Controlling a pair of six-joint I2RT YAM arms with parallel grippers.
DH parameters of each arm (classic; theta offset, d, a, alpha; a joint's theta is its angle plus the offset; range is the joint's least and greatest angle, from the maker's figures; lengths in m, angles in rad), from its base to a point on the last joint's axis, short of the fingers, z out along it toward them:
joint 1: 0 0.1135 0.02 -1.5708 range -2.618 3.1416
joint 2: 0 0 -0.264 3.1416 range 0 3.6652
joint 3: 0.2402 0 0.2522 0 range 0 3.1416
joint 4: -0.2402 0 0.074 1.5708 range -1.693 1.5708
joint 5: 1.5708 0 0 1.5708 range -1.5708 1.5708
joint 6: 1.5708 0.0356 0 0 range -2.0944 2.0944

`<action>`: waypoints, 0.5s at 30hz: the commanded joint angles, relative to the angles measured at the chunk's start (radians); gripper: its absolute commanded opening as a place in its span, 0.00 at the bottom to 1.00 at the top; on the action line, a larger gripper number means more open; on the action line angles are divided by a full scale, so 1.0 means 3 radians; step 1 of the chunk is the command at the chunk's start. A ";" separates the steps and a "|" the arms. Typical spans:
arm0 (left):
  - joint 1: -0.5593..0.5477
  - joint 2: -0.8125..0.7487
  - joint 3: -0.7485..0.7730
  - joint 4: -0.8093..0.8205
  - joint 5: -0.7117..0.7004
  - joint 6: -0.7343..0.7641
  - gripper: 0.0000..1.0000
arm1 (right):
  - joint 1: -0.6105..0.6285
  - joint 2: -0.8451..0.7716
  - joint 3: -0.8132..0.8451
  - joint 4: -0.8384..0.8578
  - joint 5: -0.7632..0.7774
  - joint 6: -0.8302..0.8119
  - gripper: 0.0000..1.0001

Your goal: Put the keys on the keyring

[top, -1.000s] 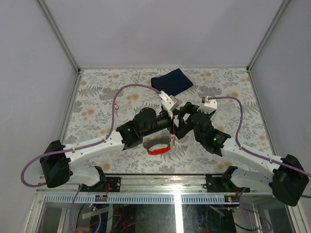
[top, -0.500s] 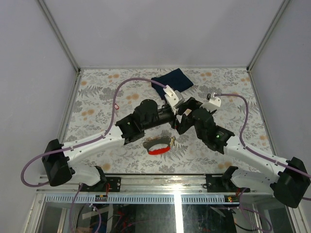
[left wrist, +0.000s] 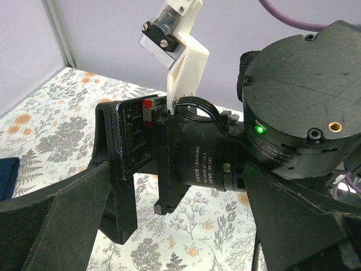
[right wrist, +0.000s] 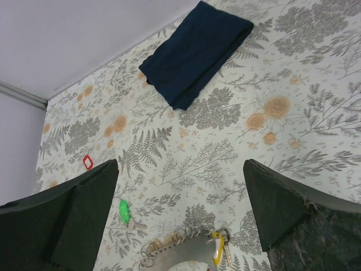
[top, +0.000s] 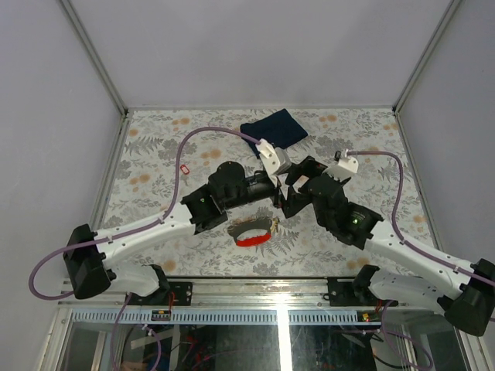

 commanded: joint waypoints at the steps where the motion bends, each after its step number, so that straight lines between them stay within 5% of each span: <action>1: -0.0437 -0.0054 -0.0033 0.0472 0.0765 -0.0044 1.00 | 0.0245 -0.0064 -0.0034 0.0031 0.0180 -0.0246 0.99; 6: -0.0438 -0.0375 -0.0229 0.0206 0.0782 -0.0031 1.00 | 0.0200 -0.0542 -0.0114 0.0017 0.0319 -0.0797 0.99; 15: -0.0439 -0.0806 -0.0573 -0.0239 0.0740 0.0019 1.00 | 0.0050 -0.1356 -0.0372 0.0766 -0.0854 -0.2147 0.99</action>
